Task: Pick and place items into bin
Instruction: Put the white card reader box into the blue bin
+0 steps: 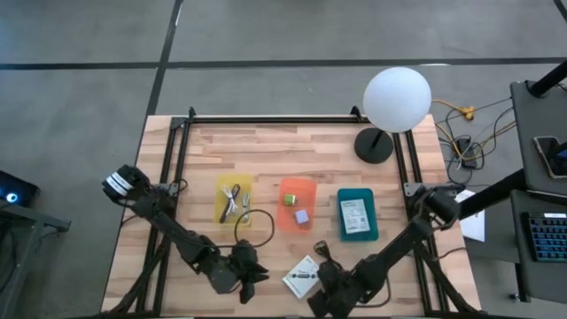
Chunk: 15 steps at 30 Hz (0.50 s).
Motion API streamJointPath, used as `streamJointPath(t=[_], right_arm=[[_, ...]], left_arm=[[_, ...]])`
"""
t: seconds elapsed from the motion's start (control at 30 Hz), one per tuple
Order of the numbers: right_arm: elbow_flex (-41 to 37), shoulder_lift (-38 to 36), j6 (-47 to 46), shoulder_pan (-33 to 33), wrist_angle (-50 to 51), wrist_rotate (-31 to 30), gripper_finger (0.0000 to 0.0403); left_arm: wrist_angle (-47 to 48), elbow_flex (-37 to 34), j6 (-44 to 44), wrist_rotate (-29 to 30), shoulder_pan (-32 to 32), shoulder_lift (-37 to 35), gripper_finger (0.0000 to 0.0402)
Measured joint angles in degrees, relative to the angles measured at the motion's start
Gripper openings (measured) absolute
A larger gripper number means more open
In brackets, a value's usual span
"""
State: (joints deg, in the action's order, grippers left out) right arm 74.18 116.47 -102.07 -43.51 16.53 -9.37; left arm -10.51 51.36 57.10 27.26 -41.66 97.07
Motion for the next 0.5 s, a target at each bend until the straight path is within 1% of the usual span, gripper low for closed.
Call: streamJointPath(t=[0.07, 0.17, 0.23, 0.3, 0.4, 0.5], right_arm=[[3.5, 1.4, 2.3, 0.1, 4.7, -1.8, 0.0135], [8.8, 2.8, 5.5, 0.1, 15.0, -4.1, 0.0110], [11.8, 3.9, 7.7, 0.1, 21.4, -4.3, 0.0092], [13.7, 5.3, 9.8, 0.0, 25.7, -4.3, 0.0074], [14.7, 6.8, 12.9, 0.0, 26.4, -3.9, 0.0051], [15.2, 7.5, 13.5, 0.2, 26.2, -4.0, 0.0036]], left_arm=[[-0.1, 0.9, -1.7, -0.4, 0.8, 1.2, 0.0056], [0.0, 2.2, -4.0, -2.0, 2.0, 2.8, 0.0029], [-0.1, 3.4, -5.9, -4.2, 2.8, 4.2, 0.0011], [-0.1, 4.6, -7.1, -5.8, 3.7, 5.7, 0.0003], [0.0, 5.8, -7.1, -6.5, 4.8, 7.9, 0.0007], [0.0, 7.0, -7.1, -8.4, 5.7, 9.3, 0.0008]])
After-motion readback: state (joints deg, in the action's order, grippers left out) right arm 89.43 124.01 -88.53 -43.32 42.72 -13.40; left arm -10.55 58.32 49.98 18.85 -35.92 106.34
